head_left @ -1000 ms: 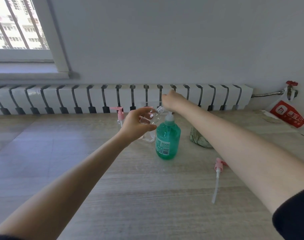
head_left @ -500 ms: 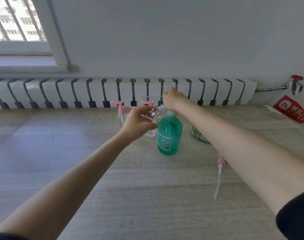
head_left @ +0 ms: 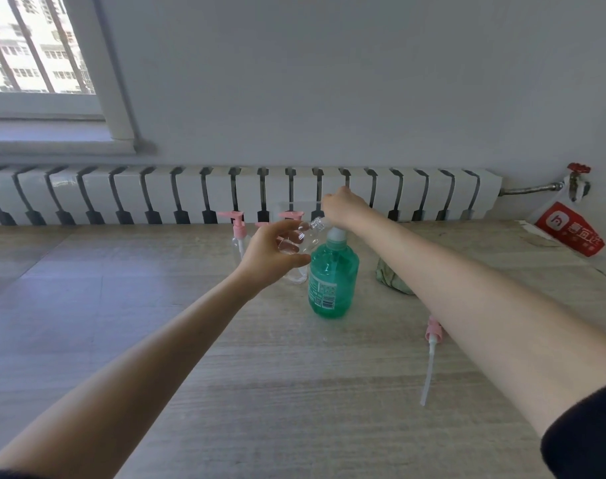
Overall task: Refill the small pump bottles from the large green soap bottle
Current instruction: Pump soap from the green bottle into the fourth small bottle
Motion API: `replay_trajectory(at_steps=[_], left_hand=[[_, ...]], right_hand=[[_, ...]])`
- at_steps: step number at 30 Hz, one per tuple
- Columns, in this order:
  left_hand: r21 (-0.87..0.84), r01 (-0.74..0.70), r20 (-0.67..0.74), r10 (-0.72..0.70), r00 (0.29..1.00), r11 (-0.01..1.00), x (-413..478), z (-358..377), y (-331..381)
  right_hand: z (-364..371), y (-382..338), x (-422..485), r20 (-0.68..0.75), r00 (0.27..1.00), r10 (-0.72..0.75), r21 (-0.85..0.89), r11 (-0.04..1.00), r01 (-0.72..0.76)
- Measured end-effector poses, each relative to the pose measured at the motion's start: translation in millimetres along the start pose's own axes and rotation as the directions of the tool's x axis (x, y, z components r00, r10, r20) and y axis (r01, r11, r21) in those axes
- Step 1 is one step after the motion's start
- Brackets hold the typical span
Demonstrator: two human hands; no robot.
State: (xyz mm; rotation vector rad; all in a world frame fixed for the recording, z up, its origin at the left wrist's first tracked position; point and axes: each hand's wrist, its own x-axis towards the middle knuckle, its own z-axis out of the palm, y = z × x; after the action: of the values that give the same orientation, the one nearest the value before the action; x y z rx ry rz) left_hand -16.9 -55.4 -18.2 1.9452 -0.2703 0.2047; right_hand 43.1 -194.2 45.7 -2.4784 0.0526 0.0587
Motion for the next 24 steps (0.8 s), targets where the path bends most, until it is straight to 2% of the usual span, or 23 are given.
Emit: replay_trajectory(at_steps=[5,11,24], left_hand=[[-0.012,-0.003,-0.003,0.003,1.000,1.000,3,-2,7],[0.003,-0.002,0.006,0.002,1.000,1.000,3,-3,8],[-0.007,0.014,-0.004,-0.014,1.000,1.000,1,3,-4]], right_hand=[[-13,-4,0,-0.045,0.998,-0.034,0.031,0.999,0.035],[-7,-2,4,-0.010,1.000,0.018,0.060,0.998,-0.017],[8,7,8,-0.020,1.000,-0.016,-0.013,1.000,0.016]])
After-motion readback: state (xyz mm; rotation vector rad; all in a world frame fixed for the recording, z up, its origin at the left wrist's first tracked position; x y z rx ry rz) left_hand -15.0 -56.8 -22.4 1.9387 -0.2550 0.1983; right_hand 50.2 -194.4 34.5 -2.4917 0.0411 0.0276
